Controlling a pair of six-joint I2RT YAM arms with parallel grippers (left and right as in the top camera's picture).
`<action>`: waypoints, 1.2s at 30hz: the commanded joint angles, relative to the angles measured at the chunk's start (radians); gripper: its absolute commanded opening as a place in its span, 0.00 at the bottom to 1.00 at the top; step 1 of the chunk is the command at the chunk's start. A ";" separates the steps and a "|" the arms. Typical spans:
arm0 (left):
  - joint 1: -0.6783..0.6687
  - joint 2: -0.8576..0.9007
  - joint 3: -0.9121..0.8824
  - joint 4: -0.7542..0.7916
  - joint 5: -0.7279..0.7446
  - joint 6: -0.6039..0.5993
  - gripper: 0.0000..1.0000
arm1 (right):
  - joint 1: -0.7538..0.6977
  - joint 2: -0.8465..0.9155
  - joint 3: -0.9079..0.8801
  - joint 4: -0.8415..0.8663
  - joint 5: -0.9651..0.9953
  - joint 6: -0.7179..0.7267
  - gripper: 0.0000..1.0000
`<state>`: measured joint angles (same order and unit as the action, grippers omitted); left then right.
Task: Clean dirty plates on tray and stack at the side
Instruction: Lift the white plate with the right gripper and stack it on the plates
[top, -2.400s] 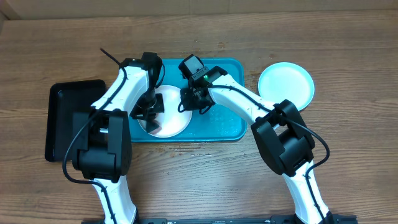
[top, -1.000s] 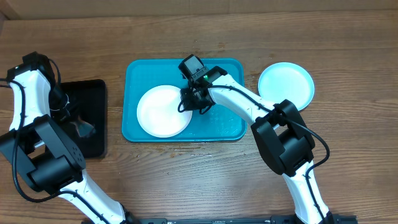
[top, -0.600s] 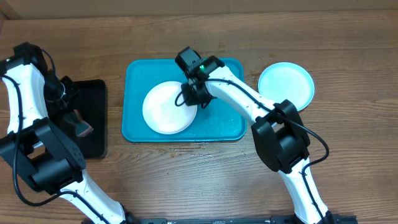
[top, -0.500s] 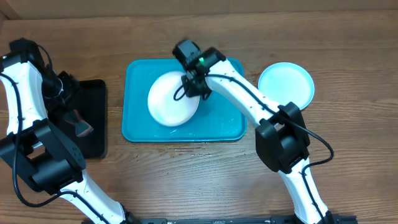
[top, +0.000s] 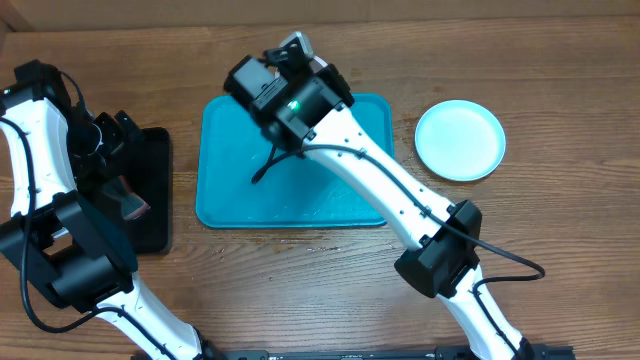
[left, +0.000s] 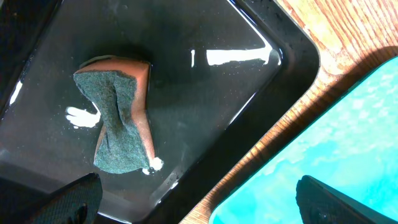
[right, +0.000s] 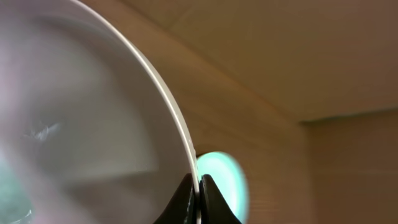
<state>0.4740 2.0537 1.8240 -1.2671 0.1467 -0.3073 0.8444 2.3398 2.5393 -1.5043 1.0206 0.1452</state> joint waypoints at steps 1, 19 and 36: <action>0.003 -0.006 0.017 0.000 0.015 0.013 1.00 | 0.041 -0.008 0.028 0.003 0.217 -0.168 0.04; 0.003 -0.006 0.017 0.000 0.015 0.012 1.00 | 0.071 -0.008 0.027 0.037 -0.016 -0.316 0.04; 0.003 -0.006 0.017 0.000 0.015 0.012 1.00 | -0.763 -0.007 0.003 -0.188 -1.221 -0.265 0.04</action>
<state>0.4740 2.0537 1.8240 -1.2671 0.1471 -0.3073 0.1722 2.3409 2.5385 -1.6474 -0.0444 -0.1284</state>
